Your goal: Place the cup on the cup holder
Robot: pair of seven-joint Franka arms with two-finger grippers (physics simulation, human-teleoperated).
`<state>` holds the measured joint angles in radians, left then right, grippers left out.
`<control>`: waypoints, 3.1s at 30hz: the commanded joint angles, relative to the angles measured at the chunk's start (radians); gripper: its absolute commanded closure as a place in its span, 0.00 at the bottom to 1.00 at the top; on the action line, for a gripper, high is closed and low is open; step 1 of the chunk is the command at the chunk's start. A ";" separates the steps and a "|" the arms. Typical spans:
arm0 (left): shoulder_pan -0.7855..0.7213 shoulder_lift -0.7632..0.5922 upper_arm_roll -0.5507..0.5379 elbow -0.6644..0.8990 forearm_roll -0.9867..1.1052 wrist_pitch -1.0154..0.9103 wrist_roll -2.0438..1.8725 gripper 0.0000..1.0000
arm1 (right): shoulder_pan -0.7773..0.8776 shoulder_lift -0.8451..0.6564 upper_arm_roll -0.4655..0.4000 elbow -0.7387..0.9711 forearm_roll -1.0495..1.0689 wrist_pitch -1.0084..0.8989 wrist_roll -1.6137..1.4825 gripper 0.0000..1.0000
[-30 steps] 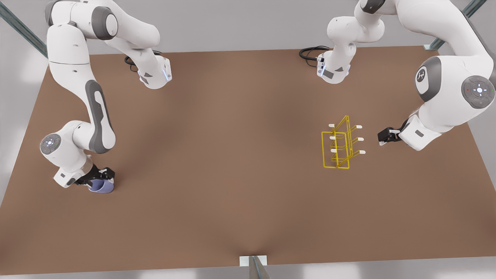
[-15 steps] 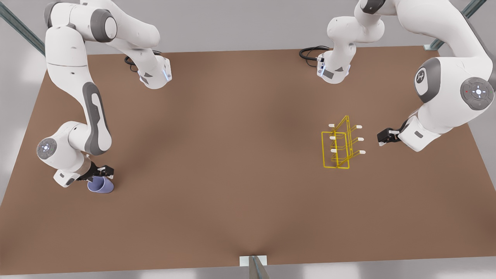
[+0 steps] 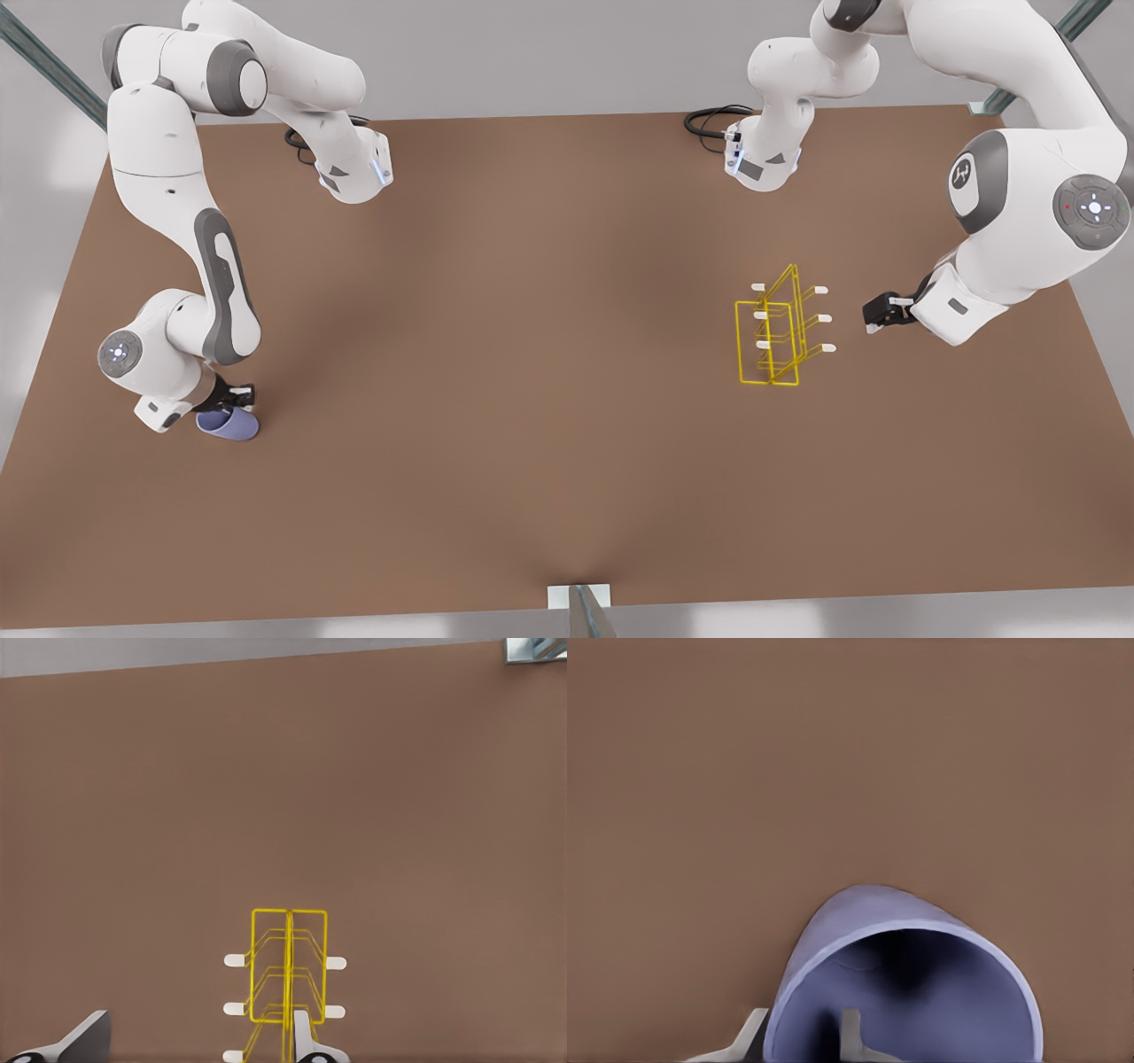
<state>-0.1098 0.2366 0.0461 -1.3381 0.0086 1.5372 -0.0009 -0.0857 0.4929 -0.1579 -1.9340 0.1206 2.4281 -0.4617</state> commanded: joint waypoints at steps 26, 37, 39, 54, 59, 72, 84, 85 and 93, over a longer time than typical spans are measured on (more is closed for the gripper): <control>-0.008 0.001 -0.009 0.000 0.002 -0.008 -0.005 0.00 | 0.030 0.065 0.488 0.150 0.749 -0.279 -0.563 0.79; -0.011 0.003 -0.009 0.000 0.002 -0.011 -0.010 0.00 | 0.070 0.648 0.857 0.668 0.883 -0.083 -0.739 0.79; -0.011 0.004 -0.009 0.000 0.002 -0.011 -0.010 0.00 | 0.069 0.702 0.868 0.675 0.881 -0.078 -0.799 0.79; -0.011 0.004 -0.009 0.000 0.002 -0.015 -0.013 0.00 | 0.099 0.762 0.877 0.716 0.886 -0.073 -0.810 0.78; -0.013 0.004 -0.009 0.000 0.002 -0.016 -0.027 0.00 | 0.138 0.691 0.943 0.647 0.975 0.071 -0.801 0.79; -0.021 0.003 -0.009 0.000 0.002 -0.016 -0.027 0.00 | 0.064 0.648 1.022 0.363 0.982 0.232 -0.879 0.79; -0.034 -0.002 -0.011 0.000 0.002 -0.031 -0.067 0.00 | -0.011 0.575 1.020 0.282 1.008 0.215 -0.876 0.25; -0.064 -0.005 -0.011 0.000 0.002 -0.031 -0.126 0.00 | -0.042 0.546 1.020 0.253 1.008 0.204 -0.871 0.25; -0.294 0.082 -0.126 0.010 -0.202 0.199 -1.480 0.00 | -0.051 0.110 0.592 0.096 0.812 -0.273 -0.775 0.24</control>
<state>-0.3864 0.3052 -0.0722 -1.3291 -0.1261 1.5696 -0.3264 -0.1565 0.6505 0.5251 -1.8405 1.0402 2.4706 -1.3026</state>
